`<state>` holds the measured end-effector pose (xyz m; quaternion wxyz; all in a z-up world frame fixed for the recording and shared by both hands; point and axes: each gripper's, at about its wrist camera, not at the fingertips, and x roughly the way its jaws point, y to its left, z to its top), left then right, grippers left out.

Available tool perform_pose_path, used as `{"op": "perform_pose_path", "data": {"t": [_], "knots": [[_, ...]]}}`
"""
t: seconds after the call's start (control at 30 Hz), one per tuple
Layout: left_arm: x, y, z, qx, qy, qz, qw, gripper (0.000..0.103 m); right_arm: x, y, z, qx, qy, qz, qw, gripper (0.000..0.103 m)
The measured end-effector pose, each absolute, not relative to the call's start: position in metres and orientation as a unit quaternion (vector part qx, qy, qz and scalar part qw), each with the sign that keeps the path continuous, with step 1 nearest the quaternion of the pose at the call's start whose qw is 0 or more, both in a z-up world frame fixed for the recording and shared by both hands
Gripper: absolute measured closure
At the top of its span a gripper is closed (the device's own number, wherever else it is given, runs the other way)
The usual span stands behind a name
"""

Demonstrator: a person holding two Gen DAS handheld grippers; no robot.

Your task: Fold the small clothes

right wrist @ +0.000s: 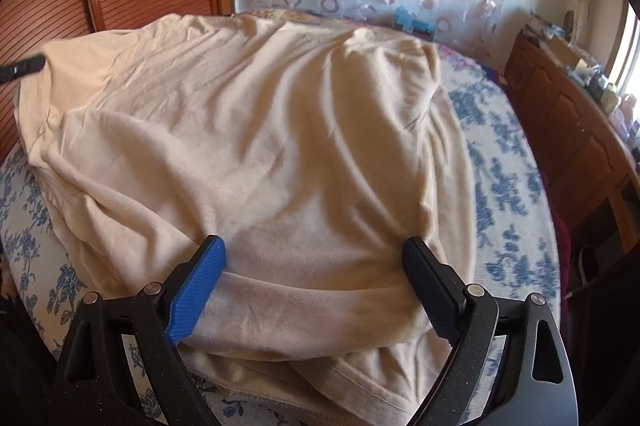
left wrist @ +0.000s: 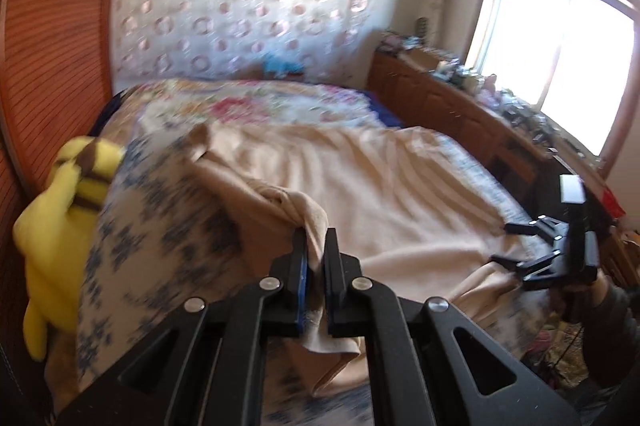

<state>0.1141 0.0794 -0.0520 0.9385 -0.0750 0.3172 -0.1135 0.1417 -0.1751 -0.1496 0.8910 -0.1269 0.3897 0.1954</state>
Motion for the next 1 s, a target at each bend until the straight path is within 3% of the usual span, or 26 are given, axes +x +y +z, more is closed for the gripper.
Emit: {"op": "perform_pose_path", "data": {"t": [0.4, 0.73, 0.83, 1.0], "knots": [[0.163, -0.04, 0.011, -0.028, 0.276, -0.228, 0.933, 0.101, 0.113, -0.244, -0.103, -0.073, 0.34, 0.152, 0.925, 0.011], [0.178, -0.124, 0.033, 0.0, 0.292, -0.303, 0.907, 0.1, 0.097, -0.274, -0.094, -0.046, 0.33, 0.14, 0.932, 0.011], [0.177, -0.135, 0.026, 0.014, 0.31, -0.302, 0.901, 0.093, 0.096, -0.279, -0.096, -0.041, 0.333, 0.14, 0.931, 0.011], [0.171, -0.134, 0.016, 0.029, 0.316, -0.288, 0.903, 0.072, 0.098, -0.281, -0.101, -0.035, 0.34, 0.142, 0.929, 0.011]]}}
